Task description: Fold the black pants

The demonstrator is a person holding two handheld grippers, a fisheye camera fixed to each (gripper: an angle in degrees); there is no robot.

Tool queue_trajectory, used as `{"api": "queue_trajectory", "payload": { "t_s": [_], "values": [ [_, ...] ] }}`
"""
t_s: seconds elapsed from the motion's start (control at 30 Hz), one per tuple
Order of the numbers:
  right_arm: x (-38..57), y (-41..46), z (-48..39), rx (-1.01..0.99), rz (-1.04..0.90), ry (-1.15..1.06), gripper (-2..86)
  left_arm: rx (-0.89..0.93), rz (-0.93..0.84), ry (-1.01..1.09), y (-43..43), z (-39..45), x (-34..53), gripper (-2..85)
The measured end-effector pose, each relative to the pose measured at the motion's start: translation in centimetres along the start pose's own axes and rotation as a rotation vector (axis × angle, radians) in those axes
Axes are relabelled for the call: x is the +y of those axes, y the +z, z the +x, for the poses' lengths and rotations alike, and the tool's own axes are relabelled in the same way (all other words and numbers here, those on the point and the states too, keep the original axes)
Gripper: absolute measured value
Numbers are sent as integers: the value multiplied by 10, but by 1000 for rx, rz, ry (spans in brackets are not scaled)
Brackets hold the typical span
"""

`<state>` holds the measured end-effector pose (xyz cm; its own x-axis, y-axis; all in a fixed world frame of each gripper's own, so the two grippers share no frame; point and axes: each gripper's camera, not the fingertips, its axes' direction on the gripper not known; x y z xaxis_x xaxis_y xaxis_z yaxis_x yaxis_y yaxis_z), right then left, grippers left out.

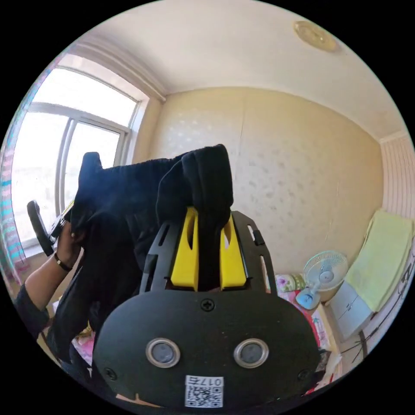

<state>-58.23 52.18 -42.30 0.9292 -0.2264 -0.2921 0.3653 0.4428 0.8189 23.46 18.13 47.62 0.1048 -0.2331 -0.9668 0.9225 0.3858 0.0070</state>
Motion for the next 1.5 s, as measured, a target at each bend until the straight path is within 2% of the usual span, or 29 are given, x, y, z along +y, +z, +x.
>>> {"api": "queue_trajectory", "payload": {
  "t_s": [0.03,0.07,0.13,0.17,0.23,0.27,0.3,0.33,0.37,0.43,0.53,0.63,0.73,0.8,0.87,0.93,1.0,1.07,1.23,1.33,1.4,1.43,1.5],
  "values": [
    [33,49,26,-6,1,74,109,-7,-199,72,69,-4,36,57],
    [54,69,38,-23,22,107,116,-49,-326,106,114,-14,77,61],
    [144,144,72,-123,17,155,153,-117,-318,39,142,-43,158,58],
    [170,163,77,-161,-28,137,164,-91,-317,26,149,-62,219,49],
    [299,205,77,-306,-179,74,173,-20,-398,95,152,-81,314,49],
    [338,206,74,-333,-197,74,172,18,-479,134,140,-90,384,52],
    [419,199,67,-409,-242,90,170,41,-516,144,129,-94,419,52],
    [502,180,58,-489,-273,130,167,113,-587,152,95,-99,489,55],
    [542,166,52,-522,-286,160,166,201,-639,134,48,-102,550,56],
    [679,93,29,-581,-331,333,158,283,-708,111,-37,-97,626,59],
    [781,-15,6,-549,-388,526,146,195,-869,129,-172,-82,686,75],
    [809,-83,-8,-469,-486,497,137,119,-914,93,-280,-98,683,76],
    [801,-100,-18,-444,-660,337,144,102,-933,-191,-334,-155,668,86],
    [800,-108,-20,-360,-693,303,153,76,-934,-315,-346,-189,673,105],
    [805,-110,-15,-340,-706,345,161,27,-996,-415,-350,-218,692,119],
    [815,-112,-8,-383,-756,499,167,56,-1120,-463,-343,-223,712,129],
    [818,-126,-12,-335,-734,523,167,49,-1206,-439,-343,-216,728,132],
    [819,-141,-19,-256,-746,507,167,-48,-1154,-318,-358,-199,731,129],
    [821,-187,-9,-191,-765,557,156,-67,-1124,-300,-376,-190,734,148],
    [826,-212,9,-320,-711,666,132,-69,-1160,-290,-380,-192,715,137],
    [832,-217,14,-364,-763,701,119,-45,-1097,-271,-388,-192,704,127],
    [834,-225,17,-360,-764,709,111,-10,-1068,-292,-393,-195,704,125],
    [834,-236,22,-339,-771,729,100,32,-1122,-376,-393,-202,712,117]
  ]
}}
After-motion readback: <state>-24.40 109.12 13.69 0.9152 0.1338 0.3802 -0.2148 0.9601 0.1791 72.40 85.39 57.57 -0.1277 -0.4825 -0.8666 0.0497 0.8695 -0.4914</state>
